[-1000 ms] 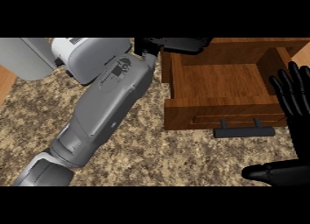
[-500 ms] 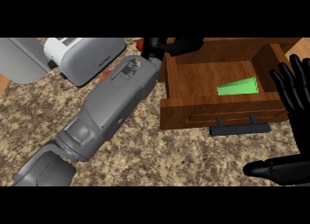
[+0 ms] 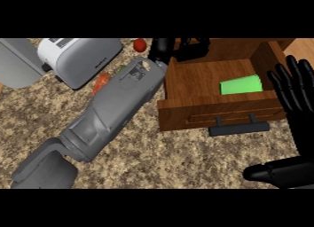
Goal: Pick up the cup, place it into the drawer and close the drawer
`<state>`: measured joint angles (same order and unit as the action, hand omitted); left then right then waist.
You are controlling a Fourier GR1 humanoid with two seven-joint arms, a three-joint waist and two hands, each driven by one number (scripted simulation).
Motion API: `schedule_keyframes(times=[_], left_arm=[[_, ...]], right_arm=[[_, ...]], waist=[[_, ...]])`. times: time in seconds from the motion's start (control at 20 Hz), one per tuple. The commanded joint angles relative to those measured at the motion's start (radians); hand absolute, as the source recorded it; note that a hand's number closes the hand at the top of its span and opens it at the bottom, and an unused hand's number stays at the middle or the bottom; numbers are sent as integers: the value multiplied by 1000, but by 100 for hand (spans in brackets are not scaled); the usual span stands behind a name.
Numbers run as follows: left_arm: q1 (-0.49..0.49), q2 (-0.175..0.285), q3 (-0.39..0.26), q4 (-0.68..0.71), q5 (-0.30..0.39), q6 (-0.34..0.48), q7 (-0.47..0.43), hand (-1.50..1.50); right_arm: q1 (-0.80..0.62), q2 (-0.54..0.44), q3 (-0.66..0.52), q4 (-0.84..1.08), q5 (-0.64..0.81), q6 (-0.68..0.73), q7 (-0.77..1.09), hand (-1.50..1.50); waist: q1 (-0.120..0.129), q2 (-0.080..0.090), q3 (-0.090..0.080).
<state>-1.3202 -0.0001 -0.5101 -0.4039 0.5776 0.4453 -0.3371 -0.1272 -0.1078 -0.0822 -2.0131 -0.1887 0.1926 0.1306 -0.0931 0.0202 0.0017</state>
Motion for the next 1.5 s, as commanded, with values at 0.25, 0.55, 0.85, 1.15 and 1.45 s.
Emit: schedule_keyframes(times=[0.25, 0.55, 0.85, 1.15, 1.45], left_arm=[[26, 0, -113, -24, 60, 83, 12, -150], [19, 0, -61, -68, 154, 21, -77, -150], [-18, 0, -13, -113, 218, -23, -127, -150], [143, 43, 48, -209, 204, -70, -155, -150], [259, 158, 101, -362, 236, -58, -109, -150]], right_arm=[[-11, 31, 33, 1, 5, -10, -7, -150], [-21, 22, 7, 34, -64, 26, -17, -150], [-53, -10, -36, -2, -143, 27, 55, -150], [66, -59, -33, -102, -159, 105, 63, 150], [86, -137, 0, -118, 7, 162, 41, 150]], waist=[[-13, 2, 0], [-2, 2, 0], [42, -11, -1], [96, -27, -2], [118, -30, -3]])
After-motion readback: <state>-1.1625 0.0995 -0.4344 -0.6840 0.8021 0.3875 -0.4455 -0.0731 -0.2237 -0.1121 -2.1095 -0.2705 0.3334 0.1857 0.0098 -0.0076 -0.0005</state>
